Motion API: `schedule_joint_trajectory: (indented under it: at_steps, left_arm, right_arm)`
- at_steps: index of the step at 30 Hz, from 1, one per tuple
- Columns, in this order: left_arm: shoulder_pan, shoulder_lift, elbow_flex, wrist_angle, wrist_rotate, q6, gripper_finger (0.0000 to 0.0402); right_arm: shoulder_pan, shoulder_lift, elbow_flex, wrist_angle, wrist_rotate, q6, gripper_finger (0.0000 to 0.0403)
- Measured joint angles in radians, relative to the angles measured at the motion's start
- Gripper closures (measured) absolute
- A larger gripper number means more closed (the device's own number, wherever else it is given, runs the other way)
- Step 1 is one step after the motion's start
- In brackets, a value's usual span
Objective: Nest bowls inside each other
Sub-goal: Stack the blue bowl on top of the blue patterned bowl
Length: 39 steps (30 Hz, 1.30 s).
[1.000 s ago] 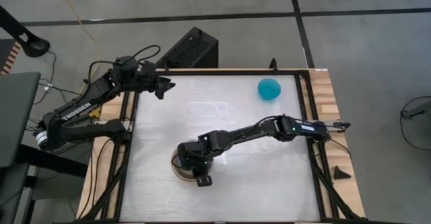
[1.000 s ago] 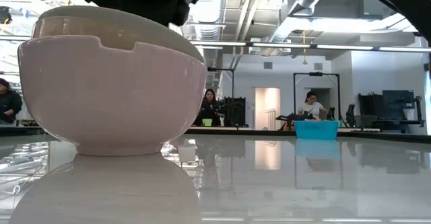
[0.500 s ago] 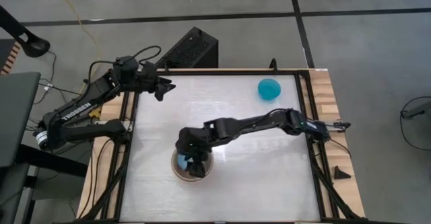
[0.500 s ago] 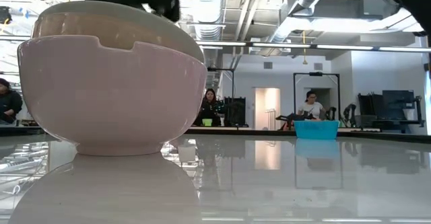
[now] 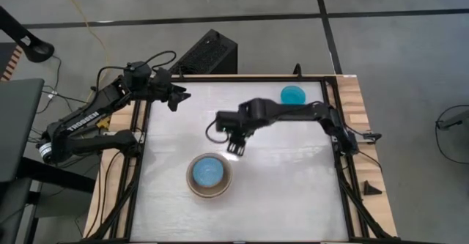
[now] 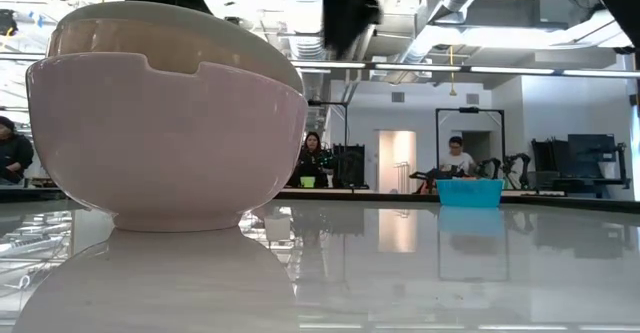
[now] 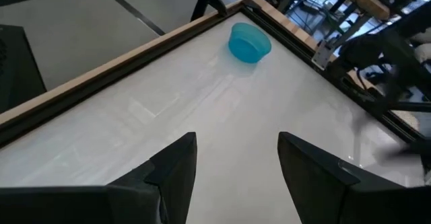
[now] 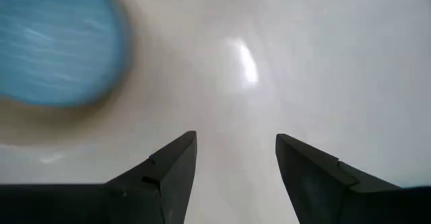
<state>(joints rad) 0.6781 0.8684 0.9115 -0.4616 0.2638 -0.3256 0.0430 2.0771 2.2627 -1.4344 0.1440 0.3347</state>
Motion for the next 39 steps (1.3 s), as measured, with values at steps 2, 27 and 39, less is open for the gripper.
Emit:
schedule_joint_trajectory:
  at_steps: [2,27,39]
  left_arm:
    - [0.0,0.0,0.0,0.0,0.012,0.0,0.0205]
    - [0.0,0.0,0.0,0.0,0.046,-0.003,0.0205]
    - [0.0,0.0,0.0,0.003,0.001,-0.013,0.0205]
  right_arm:
    - [-0.032,-0.004,0.0,-0.099,0.037,-0.01,0.0166]
    - [-0.526,-0.002,-0.494,-0.054,-0.012,-0.071,0.0167]
    - [-0.662,-0.031,-0.526,-0.013,0.056,-0.081,0.0167]
